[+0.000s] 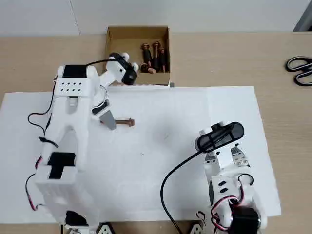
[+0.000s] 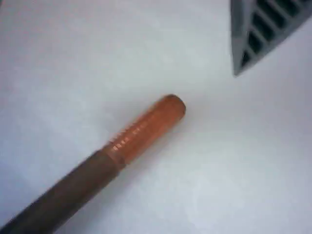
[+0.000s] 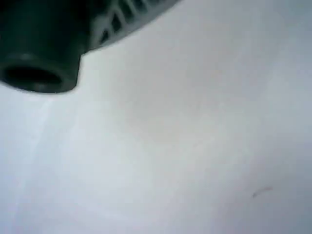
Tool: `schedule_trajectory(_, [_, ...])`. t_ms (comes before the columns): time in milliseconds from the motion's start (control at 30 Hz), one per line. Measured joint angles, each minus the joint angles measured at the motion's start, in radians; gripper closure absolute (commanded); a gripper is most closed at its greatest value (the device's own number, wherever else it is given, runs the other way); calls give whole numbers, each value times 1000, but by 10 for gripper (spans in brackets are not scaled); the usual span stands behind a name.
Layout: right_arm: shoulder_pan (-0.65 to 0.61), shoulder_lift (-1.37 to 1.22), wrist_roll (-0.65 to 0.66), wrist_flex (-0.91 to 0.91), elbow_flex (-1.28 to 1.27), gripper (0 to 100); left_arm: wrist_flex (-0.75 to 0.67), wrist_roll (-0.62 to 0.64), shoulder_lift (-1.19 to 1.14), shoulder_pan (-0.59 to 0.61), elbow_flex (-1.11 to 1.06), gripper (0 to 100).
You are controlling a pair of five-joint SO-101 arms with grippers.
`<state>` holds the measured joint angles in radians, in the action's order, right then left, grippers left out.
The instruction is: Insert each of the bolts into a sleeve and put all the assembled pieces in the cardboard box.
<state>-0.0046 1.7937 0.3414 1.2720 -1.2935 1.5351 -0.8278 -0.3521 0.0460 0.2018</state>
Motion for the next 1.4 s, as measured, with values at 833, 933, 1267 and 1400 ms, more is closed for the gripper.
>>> schedule_trajectory(833, [8,0,0,-6,-14,995,-186,-292,-68,-103,0,687])
schedule_trajectory(933, [8,0,0,-6,-14,995,-189,-292,-68,-112,0,687])
schedule_trajectory(1267, [8,0,0,-6,-14,995,-192,-292,-137,-135,0,687])
schedule_trajectory(1400, [8,0,0,-6,-14,995,-192,-292,-158,-137,0,687])
